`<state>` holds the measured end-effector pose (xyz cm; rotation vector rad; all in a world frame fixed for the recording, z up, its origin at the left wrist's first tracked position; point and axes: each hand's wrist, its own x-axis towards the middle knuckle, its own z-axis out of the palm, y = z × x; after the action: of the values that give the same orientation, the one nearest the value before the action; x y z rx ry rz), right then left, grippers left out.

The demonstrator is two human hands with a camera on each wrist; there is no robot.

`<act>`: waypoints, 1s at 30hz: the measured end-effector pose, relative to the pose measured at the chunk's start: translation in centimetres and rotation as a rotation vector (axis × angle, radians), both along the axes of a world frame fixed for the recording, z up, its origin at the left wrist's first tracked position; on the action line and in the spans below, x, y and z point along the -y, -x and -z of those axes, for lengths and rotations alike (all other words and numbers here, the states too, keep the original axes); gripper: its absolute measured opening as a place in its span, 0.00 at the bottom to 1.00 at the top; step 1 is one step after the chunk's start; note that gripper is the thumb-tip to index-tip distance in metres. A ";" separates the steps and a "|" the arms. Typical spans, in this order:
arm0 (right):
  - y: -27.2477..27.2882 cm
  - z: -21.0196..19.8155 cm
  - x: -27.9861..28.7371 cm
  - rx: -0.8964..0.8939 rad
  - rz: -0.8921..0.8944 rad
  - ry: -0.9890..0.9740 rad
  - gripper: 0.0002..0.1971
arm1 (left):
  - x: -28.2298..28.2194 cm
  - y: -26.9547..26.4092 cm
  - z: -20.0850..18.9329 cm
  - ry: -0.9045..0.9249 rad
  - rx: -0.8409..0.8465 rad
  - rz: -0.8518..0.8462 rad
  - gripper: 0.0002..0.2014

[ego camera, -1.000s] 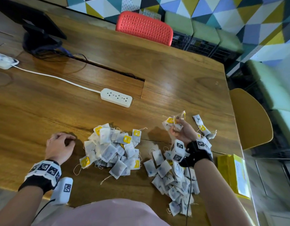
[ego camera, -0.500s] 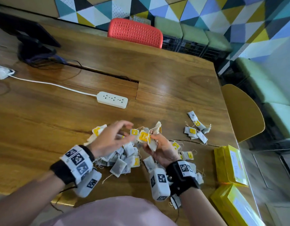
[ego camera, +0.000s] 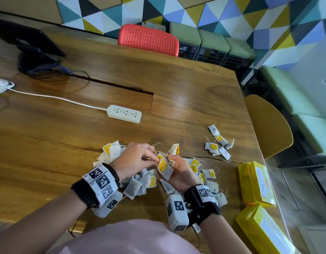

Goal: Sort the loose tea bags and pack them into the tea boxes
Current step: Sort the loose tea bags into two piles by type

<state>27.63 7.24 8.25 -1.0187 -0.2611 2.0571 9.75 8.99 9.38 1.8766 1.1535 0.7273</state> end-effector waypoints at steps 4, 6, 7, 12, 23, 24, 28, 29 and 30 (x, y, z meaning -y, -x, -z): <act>0.0 1.2 -0.1 0.006 -0.016 0.043 0.13 | 0.5 -0.6 -0.2 -0.016 -0.091 0.080 0.11; 0.2 1.2 -0.1 0.047 -0.019 0.044 0.11 | 0.6 -0.8 0.0 -0.004 -0.177 0.140 0.10; 0.3 1.1 0.0 0.068 -0.023 0.035 0.09 | 0.6 -0.9 0.0 0.003 -0.220 0.163 0.09; 0.1 1.5 -0.2 0.082 -0.046 0.068 0.15 | 0.7 -1.4 -0.4 0.002 -0.273 0.150 0.07; -1.8 1.5 -1.0 -0.063 -0.068 0.108 0.14 | 0.2 -0.7 -1.1 0.292 0.095 -0.069 0.07; -2.2 1.5 -1.0 -0.069 -0.073 0.109 0.14 | 0.0 -0.4 -1.1 0.335 0.115 -0.080 0.07; -3.2 1.9 -1.2 -0.106 -0.063 0.125 0.11 | -0.3 0.2 -1.4 0.499 0.278 -0.131 0.08; -3.3 2.0 -1.1 -0.122 -0.072 0.130 0.15 | -0.4 0.3 -1.4 0.543 0.308 -0.132 0.11; -3.4 1.9 -1.0 -0.132 -0.092 0.134 0.17 | -0.4 0.5 -1.3 0.575 0.309 -0.119 0.15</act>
<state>31.03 8.27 6.33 -0.9603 -0.1042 2.2394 9.24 9.38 10.67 1.1826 1.1295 0.6366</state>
